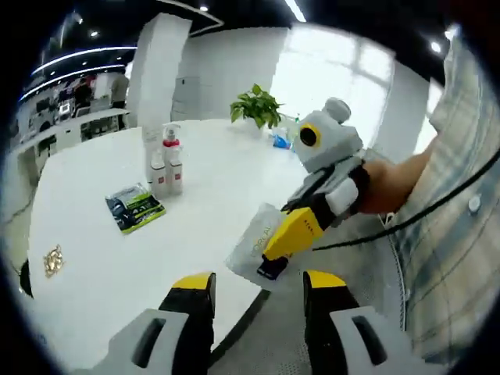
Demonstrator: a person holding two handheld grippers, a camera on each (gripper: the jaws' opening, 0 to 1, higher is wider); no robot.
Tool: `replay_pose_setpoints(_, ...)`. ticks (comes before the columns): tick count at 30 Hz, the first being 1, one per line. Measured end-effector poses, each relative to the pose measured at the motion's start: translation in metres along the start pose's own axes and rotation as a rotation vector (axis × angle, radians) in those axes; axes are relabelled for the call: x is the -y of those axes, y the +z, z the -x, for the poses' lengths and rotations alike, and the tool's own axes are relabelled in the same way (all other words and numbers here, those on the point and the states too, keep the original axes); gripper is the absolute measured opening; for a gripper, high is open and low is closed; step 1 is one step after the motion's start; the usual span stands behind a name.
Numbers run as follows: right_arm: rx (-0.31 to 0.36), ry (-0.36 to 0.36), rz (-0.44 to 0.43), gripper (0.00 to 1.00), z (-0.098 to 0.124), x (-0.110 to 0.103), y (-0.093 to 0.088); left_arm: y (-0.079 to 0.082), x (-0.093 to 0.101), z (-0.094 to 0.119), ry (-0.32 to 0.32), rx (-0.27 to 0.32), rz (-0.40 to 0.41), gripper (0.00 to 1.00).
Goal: Arrange the skincare products in the storage area until every visible bottle or jar stands upright without overlapping.
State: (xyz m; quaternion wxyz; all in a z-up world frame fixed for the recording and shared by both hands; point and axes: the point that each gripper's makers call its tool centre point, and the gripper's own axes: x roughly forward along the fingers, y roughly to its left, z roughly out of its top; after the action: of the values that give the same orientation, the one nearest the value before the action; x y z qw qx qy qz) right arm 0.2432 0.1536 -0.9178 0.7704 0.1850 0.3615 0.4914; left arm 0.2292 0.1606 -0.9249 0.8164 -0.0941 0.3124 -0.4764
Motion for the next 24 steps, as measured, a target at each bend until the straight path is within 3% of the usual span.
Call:
replay_pose_setpoints(2,0.034,0.017,0.001,0.0,0.008,-0.006,0.008,0.004,0.006,-0.002,-0.033,0.051,0.086,0.51)
replay_pose_setpoints(3,0.042,0.021,-0.003,0.0,0.009,-0.006,0.01,0.003,0.007,-0.003,-0.044,0.046,0.114,0.51)
replay_pose_setpoints(6,0.11,0.052,-0.053,0.0,0.021,-0.007,0.024,0.003,0.007,-0.005,-0.031,0.037,0.105,0.51)
replay_pose_setpoints(10,0.151,0.129,-0.133,0.0,0.029,-0.015,0.035,0.016,0.031,-0.01,-0.164,0.128,0.306,0.5)
replay_pose_setpoints(11,0.174,0.157,-0.109,0.0,0.03,-0.018,0.038,0.022,0.037,-0.01,-0.205,0.168,0.344,0.5)
replay_pose_setpoints(13,0.167,0.189,-0.101,0.0,0.028,-0.022,0.035,0.023,0.039,-0.01,-0.22,0.19,0.369,0.5)
replay_pose_setpoints(19,0.217,0.257,-0.14,0.0,0.024,-0.025,0.03,0.015,0.039,-0.019,-0.224,0.124,0.34,0.46)
replay_pose_setpoints(24,0.207,0.291,-0.13,0.0,0.021,-0.027,0.018,0.016,0.054,-0.015,-0.316,0.124,0.312,0.35)
